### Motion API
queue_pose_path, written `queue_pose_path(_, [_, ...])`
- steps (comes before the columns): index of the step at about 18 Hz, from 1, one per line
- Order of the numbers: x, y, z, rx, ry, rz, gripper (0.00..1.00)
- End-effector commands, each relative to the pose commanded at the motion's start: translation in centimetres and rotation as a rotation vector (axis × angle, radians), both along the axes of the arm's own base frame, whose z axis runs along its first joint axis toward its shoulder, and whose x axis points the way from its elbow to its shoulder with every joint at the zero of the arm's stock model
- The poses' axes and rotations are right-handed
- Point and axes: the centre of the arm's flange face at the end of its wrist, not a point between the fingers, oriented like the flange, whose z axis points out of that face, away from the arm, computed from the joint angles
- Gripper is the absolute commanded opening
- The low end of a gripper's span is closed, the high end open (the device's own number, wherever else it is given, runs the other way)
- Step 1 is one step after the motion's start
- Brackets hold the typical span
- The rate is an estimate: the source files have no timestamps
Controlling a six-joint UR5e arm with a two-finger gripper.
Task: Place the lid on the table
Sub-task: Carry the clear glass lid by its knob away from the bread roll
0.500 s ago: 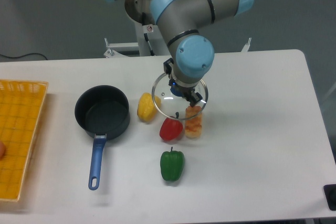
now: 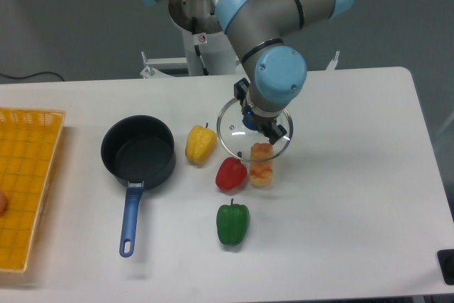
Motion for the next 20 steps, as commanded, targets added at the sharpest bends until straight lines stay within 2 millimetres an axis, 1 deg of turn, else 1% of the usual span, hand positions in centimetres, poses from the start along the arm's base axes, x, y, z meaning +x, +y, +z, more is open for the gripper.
queue_pose_path(3, [-1.4,-1.0,0.2,0.01,0.0,-0.007,0.55])
queue_pose_path(5, [-2.0,-1.5,-0.4,-0.022,0.005,-0.022,0.55])
queue_pose_path(7, [-2.9,-2.1,-1.4,-0.064,0.005,-0.034,0.55])
queue_pose_path(9, [-3.3,-2.2,-2.3,-0.074,-0.003,-0.041,0.55])
queue_pose_path(12, [-4.5,-2.2,-3.0,-0.06,0.026,-0.033,0.55])
queue_pose_path(20, [-8.1,-3.1,-5.4,-0.009,0.07,-0.072,0.55])
